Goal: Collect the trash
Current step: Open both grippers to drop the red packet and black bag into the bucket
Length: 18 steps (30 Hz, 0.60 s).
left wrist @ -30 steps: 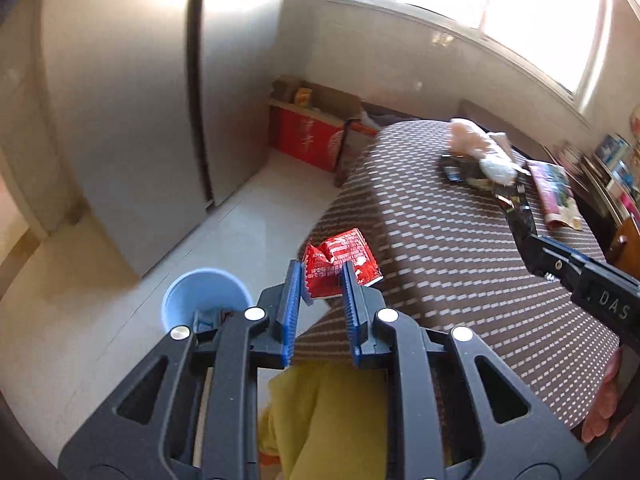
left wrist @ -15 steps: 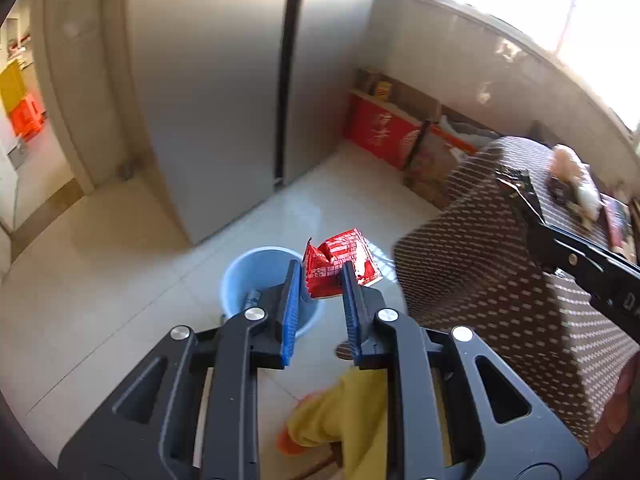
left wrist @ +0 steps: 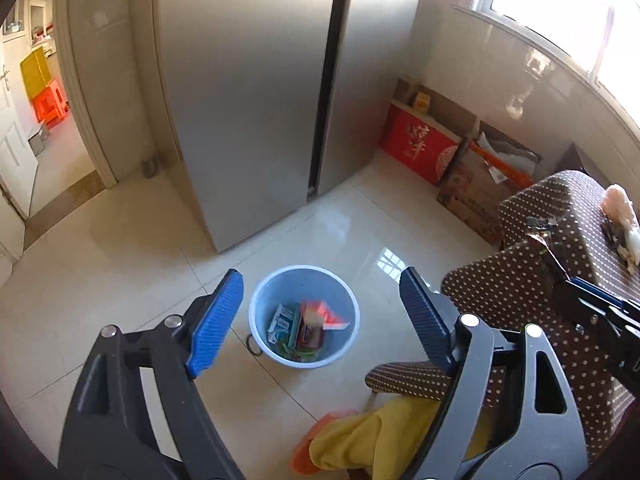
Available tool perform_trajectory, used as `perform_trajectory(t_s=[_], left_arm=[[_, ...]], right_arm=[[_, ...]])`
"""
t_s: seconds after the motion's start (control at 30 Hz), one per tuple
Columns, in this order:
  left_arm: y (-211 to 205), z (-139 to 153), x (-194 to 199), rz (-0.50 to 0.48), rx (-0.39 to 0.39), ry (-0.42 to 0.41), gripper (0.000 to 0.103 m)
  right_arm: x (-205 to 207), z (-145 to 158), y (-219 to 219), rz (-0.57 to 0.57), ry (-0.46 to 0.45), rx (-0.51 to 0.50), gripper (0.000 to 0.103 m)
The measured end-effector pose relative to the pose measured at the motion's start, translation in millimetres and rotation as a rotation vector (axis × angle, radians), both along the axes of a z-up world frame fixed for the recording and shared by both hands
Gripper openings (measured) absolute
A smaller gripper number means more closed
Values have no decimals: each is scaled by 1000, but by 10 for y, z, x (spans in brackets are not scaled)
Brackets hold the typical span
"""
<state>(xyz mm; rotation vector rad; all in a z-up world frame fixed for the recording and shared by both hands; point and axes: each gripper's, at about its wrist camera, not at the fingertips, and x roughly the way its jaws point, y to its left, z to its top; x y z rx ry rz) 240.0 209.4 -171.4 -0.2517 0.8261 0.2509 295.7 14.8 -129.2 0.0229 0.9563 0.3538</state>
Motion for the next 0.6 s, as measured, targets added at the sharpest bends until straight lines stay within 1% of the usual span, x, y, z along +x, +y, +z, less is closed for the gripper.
perform_trajectory(t_s=[0.03, 0.2, 0.3, 0.37, 0.43, 0.5, 0.53, 0.57, 0.6], left_arm=[[21, -14, 2, -1, 0, 5, 79], [160, -128, -40, 53, 1, 52, 79], [266, -193, -137, 96, 6, 83, 79], [339, -214, -188, 112, 7, 88, 79], [408, -222, -243, 137, 21, 97, 79], [489, -208, -300, 168, 29, 102, 79], [544, -194, -325, 180, 30, 101, 79], [583, -179, -346, 187, 32, 100, 79], [618, -163, -367, 195, 37, 99, 79]], right_arm=[[24, -25, 6, 0, 3, -6, 23], [125, -176, 77, 17, 37, -24, 23], [167, -320, 233, 35, 61, -50, 23], [211, -418, 369, 65, 99, -34, 23], [233, -468, 515, 95, 114, -29, 23], [280, -479, 649, 109, 109, -22, 27], [297, -470, 695, 110, 105, -16, 30], [322, -449, 746, 115, 97, -3, 43], [338, -426, 780, 108, 88, 6, 66]])
